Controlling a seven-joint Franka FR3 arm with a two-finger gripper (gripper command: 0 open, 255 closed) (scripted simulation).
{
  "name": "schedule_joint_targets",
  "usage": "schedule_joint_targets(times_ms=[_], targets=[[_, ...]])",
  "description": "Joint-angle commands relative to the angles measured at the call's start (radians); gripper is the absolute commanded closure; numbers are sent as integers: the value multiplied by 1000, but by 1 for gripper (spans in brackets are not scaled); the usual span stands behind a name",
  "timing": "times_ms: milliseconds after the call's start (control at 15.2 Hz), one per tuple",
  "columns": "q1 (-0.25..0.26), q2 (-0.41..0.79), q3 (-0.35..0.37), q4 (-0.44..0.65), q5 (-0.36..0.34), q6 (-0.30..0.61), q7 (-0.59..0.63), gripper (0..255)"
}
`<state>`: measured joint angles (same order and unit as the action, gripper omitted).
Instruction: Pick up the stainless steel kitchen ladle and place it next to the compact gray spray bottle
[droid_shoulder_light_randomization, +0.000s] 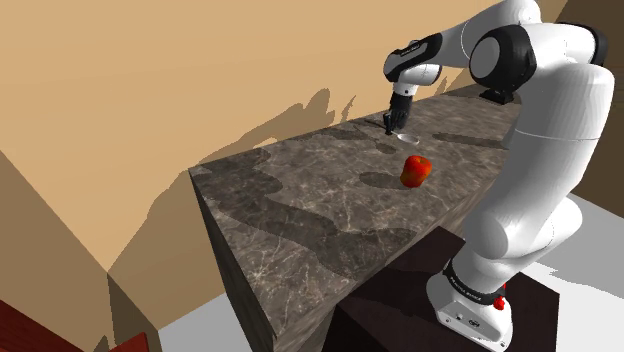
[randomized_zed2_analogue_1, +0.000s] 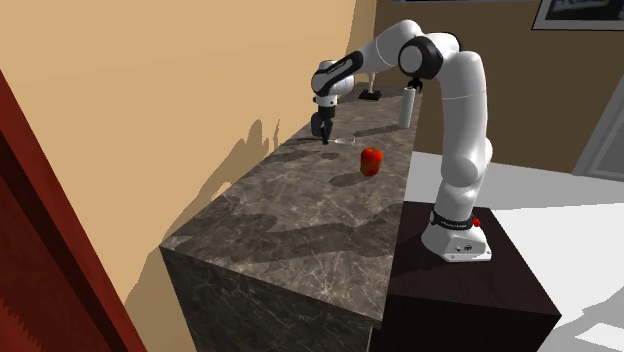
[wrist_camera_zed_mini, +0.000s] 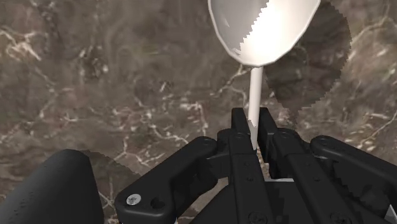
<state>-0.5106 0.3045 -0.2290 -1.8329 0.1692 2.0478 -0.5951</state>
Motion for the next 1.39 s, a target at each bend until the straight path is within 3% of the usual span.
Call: schedule_joint_targets(times_ms=[0,528,594,924,1188,1320], targets=[[-1,12,2,-12,5,23,-5,255],[-1,16,2,-15,6,30,-6,255],[-1,16,2,-15,6,30,-6,0],[-1,16,2,-15,6,30,-6,0],[-4,-23,-6,62,-11,-84,6,0],[-4,-23,-6,62,-11,-84,6,0]])
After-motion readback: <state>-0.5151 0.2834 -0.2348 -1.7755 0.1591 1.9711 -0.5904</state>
